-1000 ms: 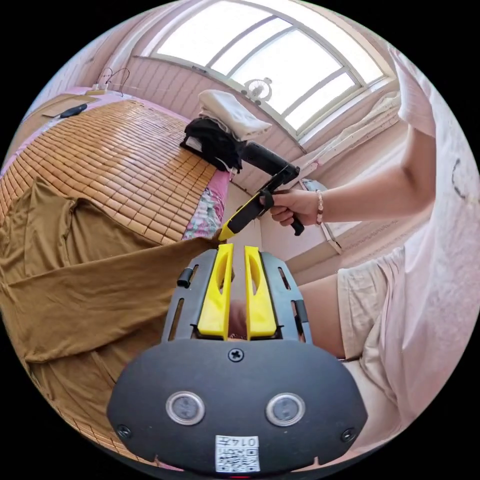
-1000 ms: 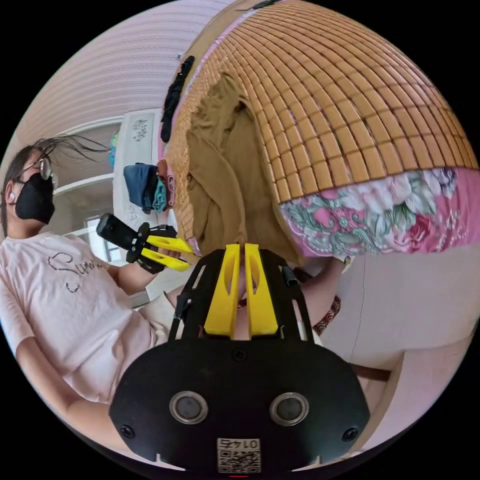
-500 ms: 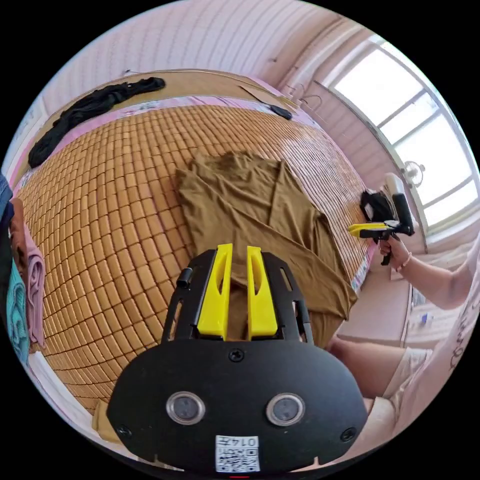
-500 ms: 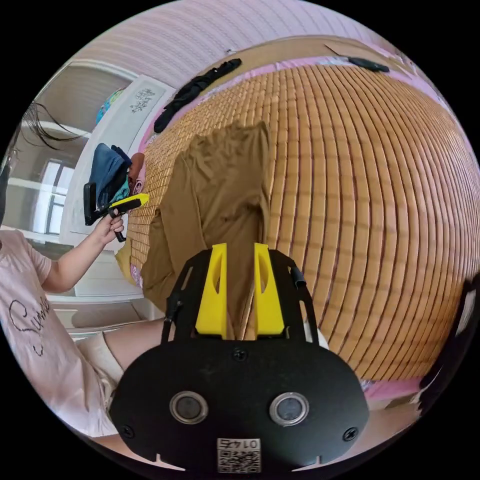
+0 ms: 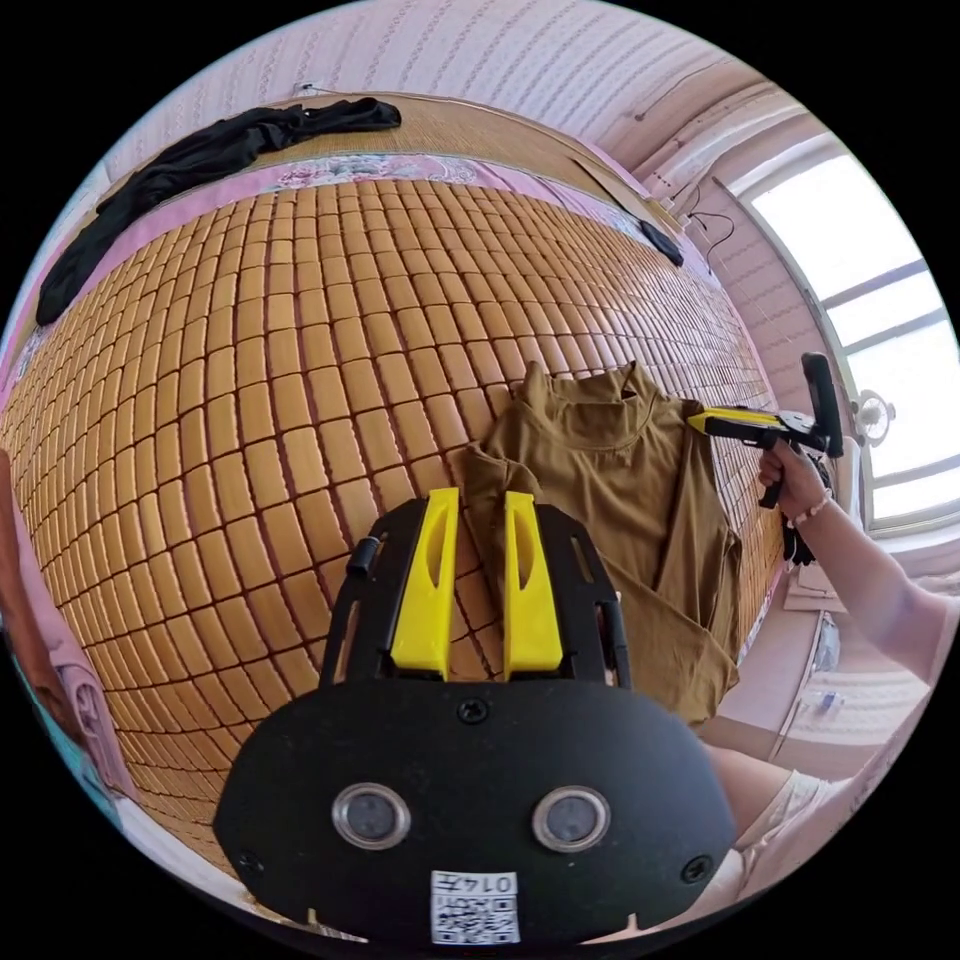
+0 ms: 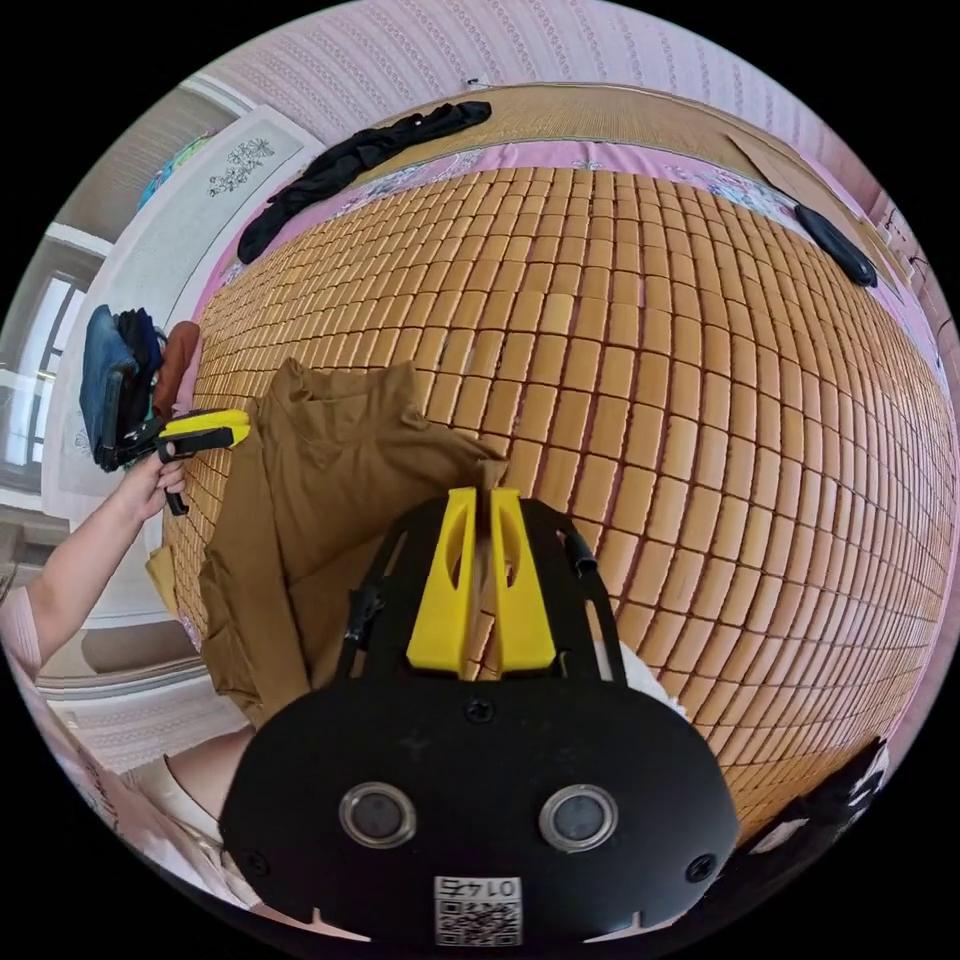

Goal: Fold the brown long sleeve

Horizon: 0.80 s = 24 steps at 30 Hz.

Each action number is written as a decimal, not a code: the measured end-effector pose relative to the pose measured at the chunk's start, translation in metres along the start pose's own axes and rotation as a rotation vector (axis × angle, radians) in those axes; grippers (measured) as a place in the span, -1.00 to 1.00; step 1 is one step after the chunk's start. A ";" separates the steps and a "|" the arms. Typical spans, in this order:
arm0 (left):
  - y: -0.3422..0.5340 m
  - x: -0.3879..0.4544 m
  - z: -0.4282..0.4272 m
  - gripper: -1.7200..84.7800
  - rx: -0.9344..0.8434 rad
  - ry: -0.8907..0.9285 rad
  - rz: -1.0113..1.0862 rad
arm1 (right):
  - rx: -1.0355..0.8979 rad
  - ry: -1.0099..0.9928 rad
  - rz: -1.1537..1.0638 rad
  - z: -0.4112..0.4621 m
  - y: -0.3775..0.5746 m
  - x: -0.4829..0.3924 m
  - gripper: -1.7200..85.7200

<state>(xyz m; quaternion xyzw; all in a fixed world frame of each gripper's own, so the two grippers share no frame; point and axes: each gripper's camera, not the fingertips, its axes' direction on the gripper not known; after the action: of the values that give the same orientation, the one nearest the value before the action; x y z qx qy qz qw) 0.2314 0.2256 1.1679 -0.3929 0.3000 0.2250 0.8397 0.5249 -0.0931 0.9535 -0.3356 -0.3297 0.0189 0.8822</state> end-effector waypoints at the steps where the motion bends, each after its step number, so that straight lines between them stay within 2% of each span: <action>1: -0.002 0.002 -0.001 -0.80 -0.008 -0.009 0.006 | 0.002 -0.046 -0.032 -0.006 0.000 0.000 -0.93; 3: -0.001 0.001 -0.002 -0.85 -0.012 -0.025 -0.002 | 0.004 -0.052 -0.048 -0.015 -0.001 0.000 -0.94; 8: 0.006 -0.018 -0.011 -0.97 0.027 0.103 -0.076 | 0.012 -0.022 -0.094 -0.033 -0.003 -0.001 -0.95; 12: -0.004 -0.004 -0.037 -0.98 0.088 0.019 -0.009 | 0.071 -0.061 -0.052 -0.047 -0.009 0.009 -0.95; 17: -0.038 0.005 -0.065 -0.98 0.206 -0.051 -0.018 | 0.171 -0.002 0.007 -0.066 -0.029 0.021 -0.95; 24: -0.050 0.006 -0.098 -0.98 0.303 -0.010 -0.012 | 0.255 -0.049 -0.028 -0.096 -0.023 0.020 -0.95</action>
<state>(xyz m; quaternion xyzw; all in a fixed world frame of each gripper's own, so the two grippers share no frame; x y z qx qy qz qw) 0.2345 0.1186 1.1399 -0.2623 0.3239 0.1739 0.8922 0.5929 -0.1614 0.9252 -0.2156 -0.3506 0.0563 0.9096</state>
